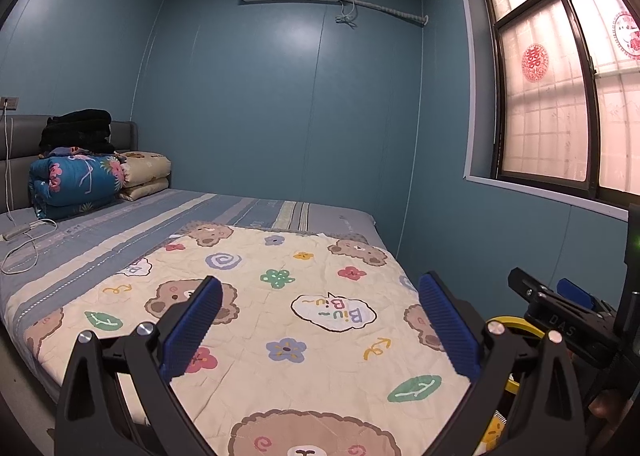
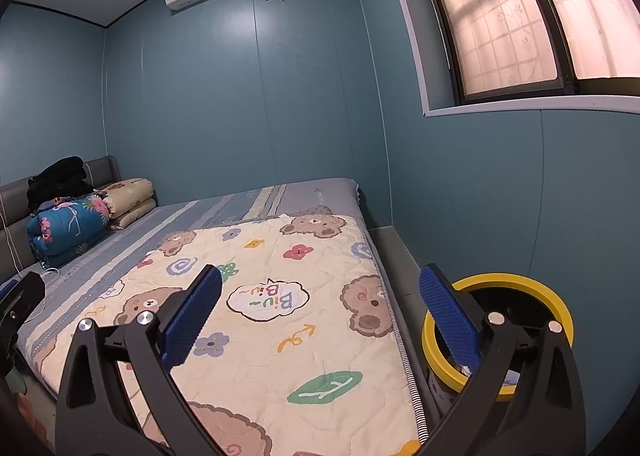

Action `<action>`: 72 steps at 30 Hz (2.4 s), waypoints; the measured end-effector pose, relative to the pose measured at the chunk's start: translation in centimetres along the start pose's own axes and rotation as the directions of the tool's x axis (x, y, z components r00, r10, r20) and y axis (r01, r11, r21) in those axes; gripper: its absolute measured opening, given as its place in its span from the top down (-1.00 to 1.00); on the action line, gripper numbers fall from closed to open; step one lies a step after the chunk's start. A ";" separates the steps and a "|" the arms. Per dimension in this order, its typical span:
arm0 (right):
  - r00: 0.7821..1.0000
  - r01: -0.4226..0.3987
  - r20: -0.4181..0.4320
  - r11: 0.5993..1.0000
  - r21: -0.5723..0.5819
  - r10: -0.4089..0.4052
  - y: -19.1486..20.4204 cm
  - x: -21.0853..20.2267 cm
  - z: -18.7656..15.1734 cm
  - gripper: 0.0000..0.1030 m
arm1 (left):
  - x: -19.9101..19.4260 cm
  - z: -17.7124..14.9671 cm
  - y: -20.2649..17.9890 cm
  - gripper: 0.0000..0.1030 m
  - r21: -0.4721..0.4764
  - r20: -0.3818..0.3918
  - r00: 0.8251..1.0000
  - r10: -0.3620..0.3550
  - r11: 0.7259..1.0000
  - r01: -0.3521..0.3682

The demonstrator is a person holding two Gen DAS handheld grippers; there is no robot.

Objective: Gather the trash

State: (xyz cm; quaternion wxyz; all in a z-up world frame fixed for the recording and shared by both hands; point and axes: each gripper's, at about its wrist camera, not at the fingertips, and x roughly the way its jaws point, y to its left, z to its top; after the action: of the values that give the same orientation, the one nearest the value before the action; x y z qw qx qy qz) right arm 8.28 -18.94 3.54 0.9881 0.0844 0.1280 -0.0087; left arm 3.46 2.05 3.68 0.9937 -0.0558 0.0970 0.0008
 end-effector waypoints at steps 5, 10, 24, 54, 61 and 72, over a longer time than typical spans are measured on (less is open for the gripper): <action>1.000 0.000 -0.009 1.000 0.003 0.000 0.0 0.1 -0.2 -0.84 | 0.0 0.0 -0.1 -0.84 0.000 0.000 1.000 -0.002 1.000 0.002; 1.000 0.001 -0.011 1.000 0.003 -0.001 -0.1 0.2 -0.2 -0.84 | 0.1 -0.1 -0.2 -0.84 0.004 -0.002 1.000 -0.001 1.000 0.001; 1.000 0.005 -0.030 1.000 0.012 -0.005 -0.4 0.7 -0.4 -0.84 | 0.2 -0.3 -0.2 -0.84 0.007 -0.008 1.000 -0.008 1.000 0.008; 0.999 0.009 -0.050 1.000 0.023 -0.008 -0.6 1.1 -0.8 -0.84 | 0.5 -0.5 -0.2 -0.84 0.005 -0.023 1.000 -0.016 1.000 0.016; 0.998 0.012 -0.055 1.000 0.025 -0.010 -0.7 1.2 -0.9 -0.84 | 0.6 -0.6 -0.1 -0.84 -0.002 -0.026 0.999 -0.021 1.000 0.021; 0.998 0.010 -0.060 1.000 0.026 -0.009 -0.6 1.3 -1.0 -0.84 | 0.9 -0.6 -0.2 -0.84 -0.009 -0.034 0.999 -0.023 1.000 0.023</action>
State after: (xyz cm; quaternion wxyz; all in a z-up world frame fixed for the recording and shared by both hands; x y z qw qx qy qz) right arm 9.24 -19.42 2.20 0.9826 0.0970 0.1576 -0.0127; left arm 4.26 1.76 2.92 0.9916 -0.0612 0.1131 -0.0111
